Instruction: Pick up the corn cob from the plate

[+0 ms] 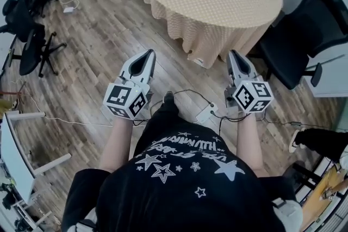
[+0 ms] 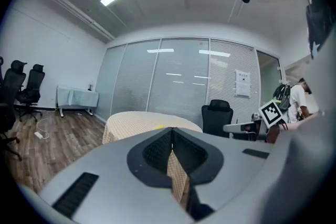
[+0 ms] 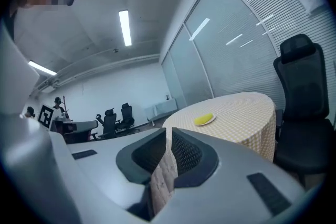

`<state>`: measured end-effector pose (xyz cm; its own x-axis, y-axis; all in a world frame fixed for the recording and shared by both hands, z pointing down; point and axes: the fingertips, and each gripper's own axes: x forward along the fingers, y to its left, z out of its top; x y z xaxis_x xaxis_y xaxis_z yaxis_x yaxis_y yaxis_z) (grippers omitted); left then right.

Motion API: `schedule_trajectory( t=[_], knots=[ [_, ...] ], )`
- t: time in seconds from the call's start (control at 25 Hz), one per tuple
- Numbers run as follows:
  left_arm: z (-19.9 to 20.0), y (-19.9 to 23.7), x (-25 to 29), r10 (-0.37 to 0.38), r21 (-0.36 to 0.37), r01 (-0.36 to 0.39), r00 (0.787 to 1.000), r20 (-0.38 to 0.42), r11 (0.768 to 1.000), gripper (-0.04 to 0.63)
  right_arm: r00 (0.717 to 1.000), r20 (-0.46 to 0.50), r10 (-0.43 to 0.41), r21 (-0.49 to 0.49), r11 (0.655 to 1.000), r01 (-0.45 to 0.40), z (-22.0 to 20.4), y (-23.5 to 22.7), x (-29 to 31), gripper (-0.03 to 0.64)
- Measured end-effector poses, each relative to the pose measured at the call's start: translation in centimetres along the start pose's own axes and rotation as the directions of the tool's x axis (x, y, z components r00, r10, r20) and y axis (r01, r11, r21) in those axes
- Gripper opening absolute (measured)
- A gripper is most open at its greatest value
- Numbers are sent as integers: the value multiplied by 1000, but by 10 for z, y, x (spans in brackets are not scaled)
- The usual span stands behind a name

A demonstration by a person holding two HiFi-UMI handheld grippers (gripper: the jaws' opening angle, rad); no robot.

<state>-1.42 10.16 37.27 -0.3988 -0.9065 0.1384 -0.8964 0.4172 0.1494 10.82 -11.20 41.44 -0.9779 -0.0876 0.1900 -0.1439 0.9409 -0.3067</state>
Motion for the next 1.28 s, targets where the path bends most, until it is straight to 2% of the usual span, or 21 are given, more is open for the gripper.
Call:
schedule_trajectory(
  t=[0.36, 0.48, 0.6, 0.96, 1.28],
  knots=[
    [13, 76, 57, -116, -5, 116, 993, -20, 993, 6, 994, 21, -109, 32, 994, 108, 19, 11, 74, 46],
    [12, 86, 69, -170, -20, 170, 985, -30, 985, 6, 989, 32, -148, 37, 989, 146, 22, 12, 84, 46],
    [14, 90, 81, -221, 5, 221, 975, -35, 975, 6, 982, 45, -182, 58, 982, 179, 24, 10, 91, 46],
    [19, 107, 122, -256, -9, 256, 966, -46, 967, 6, 978, 0, -209, 109, 972, 208, 24, -11, 131, 46],
    [20, 139, 168, -233, -11, 233, 970, -72, 972, 6, 975, -6, -224, 156, 962, 222, 30, -55, 192, 46]
  ],
)
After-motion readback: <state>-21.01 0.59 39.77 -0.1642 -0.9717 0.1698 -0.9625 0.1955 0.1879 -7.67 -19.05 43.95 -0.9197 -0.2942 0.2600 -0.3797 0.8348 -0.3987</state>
